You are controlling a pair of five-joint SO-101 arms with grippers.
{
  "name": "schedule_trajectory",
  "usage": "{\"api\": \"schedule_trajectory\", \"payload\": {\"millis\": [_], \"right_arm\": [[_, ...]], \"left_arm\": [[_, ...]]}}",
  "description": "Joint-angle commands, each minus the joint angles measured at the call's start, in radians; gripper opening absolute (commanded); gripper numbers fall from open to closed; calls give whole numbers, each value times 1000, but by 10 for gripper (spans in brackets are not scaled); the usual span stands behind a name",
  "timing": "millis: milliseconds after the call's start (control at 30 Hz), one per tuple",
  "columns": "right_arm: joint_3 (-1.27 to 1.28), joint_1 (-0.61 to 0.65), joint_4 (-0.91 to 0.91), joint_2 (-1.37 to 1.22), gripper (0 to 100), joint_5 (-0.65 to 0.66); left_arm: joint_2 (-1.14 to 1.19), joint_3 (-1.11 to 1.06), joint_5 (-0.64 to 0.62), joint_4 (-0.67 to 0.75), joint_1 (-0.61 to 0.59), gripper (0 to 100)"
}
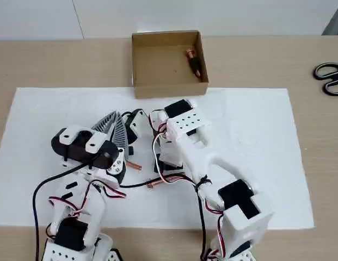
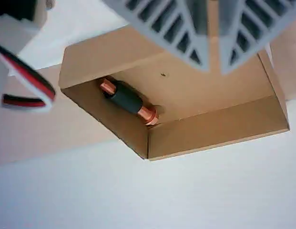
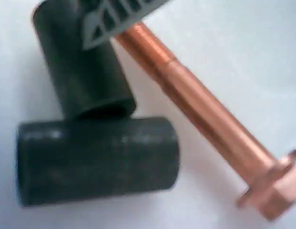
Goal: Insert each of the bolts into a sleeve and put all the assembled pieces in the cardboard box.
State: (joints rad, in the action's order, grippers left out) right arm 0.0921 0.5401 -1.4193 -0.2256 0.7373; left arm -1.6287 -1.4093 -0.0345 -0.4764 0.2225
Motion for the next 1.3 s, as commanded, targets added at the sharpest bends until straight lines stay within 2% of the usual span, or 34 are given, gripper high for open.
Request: {"api": "schedule_trajectory", "payload": {"millis": [0, 433, 1000, 1100, 1167, 1267], "right_arm": [[-15, 16, 5, 4, 140, 0], [20, 48, -70, 4, 140, -2], [11, 50, -56, -162, 140, -38], [-3, 35, -25, -163, 138, -86], [-34, 13, -19, -163, 109, -118], [-86, -38, -16, -165, 0, -153]], "left_arm": [[-12, 5, -5, 3, -5, 7], [-12, 5, -5, 3, -5, 7], [-12, 5, -2, 3, -5, 7], [-12, 5, -2, 3, -5, 7], [-12, 5, -2, 3, -5, 7], [-12, 5, -2, 3, -5, 7]]}}
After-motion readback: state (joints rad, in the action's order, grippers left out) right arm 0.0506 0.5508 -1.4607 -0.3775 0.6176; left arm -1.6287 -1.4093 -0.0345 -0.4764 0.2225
